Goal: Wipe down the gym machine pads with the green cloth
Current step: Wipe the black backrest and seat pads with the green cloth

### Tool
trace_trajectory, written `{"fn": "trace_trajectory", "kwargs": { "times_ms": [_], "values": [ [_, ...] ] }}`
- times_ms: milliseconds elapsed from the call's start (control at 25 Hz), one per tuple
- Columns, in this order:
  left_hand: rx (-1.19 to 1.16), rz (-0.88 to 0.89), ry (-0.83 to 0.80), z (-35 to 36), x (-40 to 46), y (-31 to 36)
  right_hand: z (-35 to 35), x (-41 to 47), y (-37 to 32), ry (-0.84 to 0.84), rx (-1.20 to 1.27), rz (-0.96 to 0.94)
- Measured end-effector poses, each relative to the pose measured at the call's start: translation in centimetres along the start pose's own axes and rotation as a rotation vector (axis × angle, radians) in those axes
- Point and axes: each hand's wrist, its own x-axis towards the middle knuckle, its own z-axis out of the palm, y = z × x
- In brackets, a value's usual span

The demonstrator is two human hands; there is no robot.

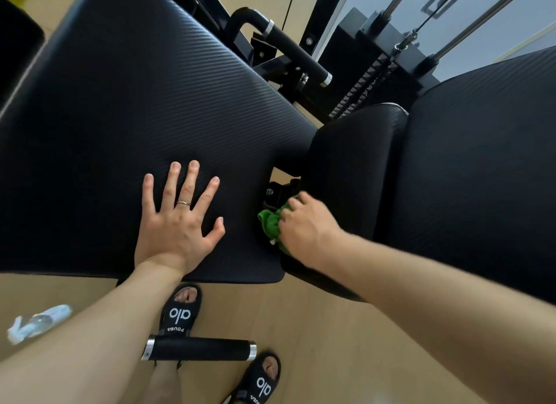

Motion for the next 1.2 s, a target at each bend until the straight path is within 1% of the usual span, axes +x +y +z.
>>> {"fn": "trace_trajectory", "kwargs": {
  "times_ms": [40, 160, 240, 320, 480, 600, 680, 760, 840, 920, 960, 1040, 1080, 1120, 1200],
  "values": [
    [0.001, 0.002, 0.003, 0.1, 0.0, 0.0, -0.2, 1.1, 1.8, -0.006, -0.045, 0.029],
    [0.005, 0.002, 0.021, 0.3, -0.1, -0.2, -1.4, 5.3, 8.1, 0.001, -0.183, 0.216],
    [-0.006, 0.011, 0.028, 0.4, -0.2, -0.2, -1.6, 6.8, 10.2, -0.04, -0.126, 0.335],
    [-0.014, 0.012, 0.034, 0.5, -0.2, -0.1, -1.3, 6.9, 9.5, -0.051, -0.054, 0.386],
    [0.006, 0.009, 0.03, 0.5, -0.2, -0.1, -0.2, 2.6, 2.8, 0.015, 0.059, 0.262],
    [-0.008, 0.01, 0.018, 0.2, -0.3, -0.1, 0.4, -1.9, -3.0, -0.037, 0.053, 0.165],
    [-0.014, 0.02, 0.016, 0.0, -0.1, -0.1, 1.1, -4.4, -5.9, -0.044, 0.04, 0.103],
    [-0.018, 0.024, 0.01, 0.0, -0.2, -0.3, 1.7, -6.5, -6.9, -0.002, 0.022, 0.057],
    [-0.034, 0.022, 0.017, 0.0, -0.3, -0.2, 1.8, -7.7, -6.5, 0.025, -0.029, 0.009],
    [-0.048, 0.021, 0.019, -0.2, -0.3, -0.2, 0.8, -8.2, -4.7, -0.003, -0.043, 0.02],
    [-0.054, 0.021, 0.023, -0.3, -0.2, -0.1, 0.1, -8.4, -2.9, 0.012, -0.01, 0.087],
    [-0.052, 0.019, 0.025, -0.6, -0.2, 0.0, -2.0, -8.3, 3.4, 0.1, 0.121, 0.317],
    [-0.049, 0.021, 0.023, -0.6, -0.3, -0.1, -2.9, -8.1, 7.3, 0.13, 0.111, 0.425],
    [-0.046, 0.024, 0.025, -0.5, -0.3, -0.1, -3.8, -8.0, 11.1, 0.126, 0.037, 0.52],
    [-0.032, 0.023, 0.032, -0.4, -0.2, -0.1, -5.0, -7.7, 15.7, 0.061, -0.046, 0.645]
  ]
}}
